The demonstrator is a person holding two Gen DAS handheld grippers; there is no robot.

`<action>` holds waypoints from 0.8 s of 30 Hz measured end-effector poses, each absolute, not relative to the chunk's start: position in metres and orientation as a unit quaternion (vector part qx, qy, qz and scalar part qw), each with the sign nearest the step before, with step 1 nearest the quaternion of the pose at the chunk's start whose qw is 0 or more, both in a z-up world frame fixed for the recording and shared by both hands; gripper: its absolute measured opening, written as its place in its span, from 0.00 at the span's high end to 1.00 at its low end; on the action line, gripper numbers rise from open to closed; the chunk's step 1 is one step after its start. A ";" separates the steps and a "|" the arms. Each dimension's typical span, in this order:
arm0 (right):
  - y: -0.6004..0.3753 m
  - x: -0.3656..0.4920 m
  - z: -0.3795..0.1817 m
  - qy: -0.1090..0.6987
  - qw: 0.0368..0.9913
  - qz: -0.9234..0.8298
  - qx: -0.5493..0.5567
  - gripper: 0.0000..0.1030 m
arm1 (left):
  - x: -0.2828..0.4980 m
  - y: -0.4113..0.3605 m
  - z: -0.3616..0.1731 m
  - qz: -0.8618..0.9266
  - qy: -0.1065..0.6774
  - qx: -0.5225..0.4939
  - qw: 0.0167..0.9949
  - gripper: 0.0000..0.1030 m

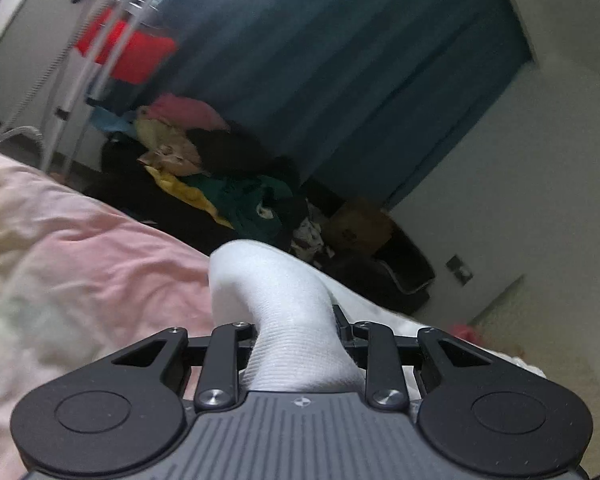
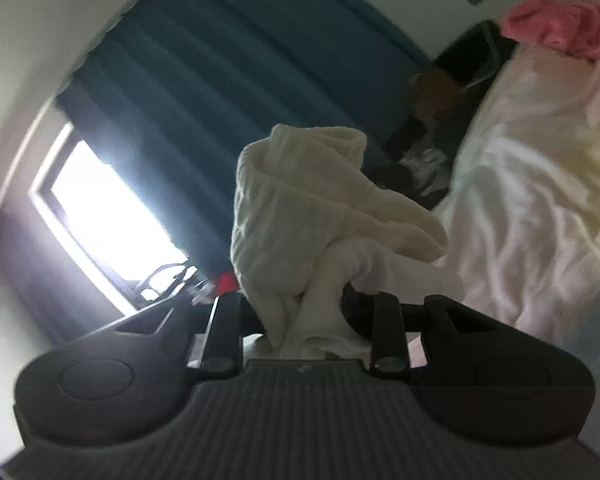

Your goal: Fold clothes

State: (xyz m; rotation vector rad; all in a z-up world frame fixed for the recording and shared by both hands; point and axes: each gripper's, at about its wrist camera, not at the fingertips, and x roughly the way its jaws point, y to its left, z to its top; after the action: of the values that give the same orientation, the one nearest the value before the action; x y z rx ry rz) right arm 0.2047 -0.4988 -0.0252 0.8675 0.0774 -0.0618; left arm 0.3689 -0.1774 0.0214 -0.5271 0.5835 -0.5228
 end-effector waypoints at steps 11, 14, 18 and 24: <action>-0.503 0.205 -0.102 0.102 0.885 -0.089 0.446 0.69 | 0.379 -0.205 -0.054 -0.267 0.305 -0.166 0.899 0.72; -0.495 0.194 -0.123 0.170 0.854 -0.115 0.478 0.68 | 0.363 -0.196 -0.065 -0.251 0.344 -0.127 0.896 0.72; -0.486 0.184 -0.149 0.235 0.816 -0.136 0.510 0.66 | 0.346 -0.180 -0.084 -0.235 0.386 -0.097 0.887 0.70; -0.489 0.169 -0.138 0.255 0.820 -0.128 0.495 0.62 | 0.329 -0.171 -0.070 -0.229 0.381 -0.077 0.892 0.53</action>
State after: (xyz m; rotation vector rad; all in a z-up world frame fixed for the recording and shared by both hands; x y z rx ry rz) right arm 0.1686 -0.4890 -0.1376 1.0541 0.5438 -0.2727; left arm 0.3295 -0.1710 -0.0698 -0.1598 0.7909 -0.4757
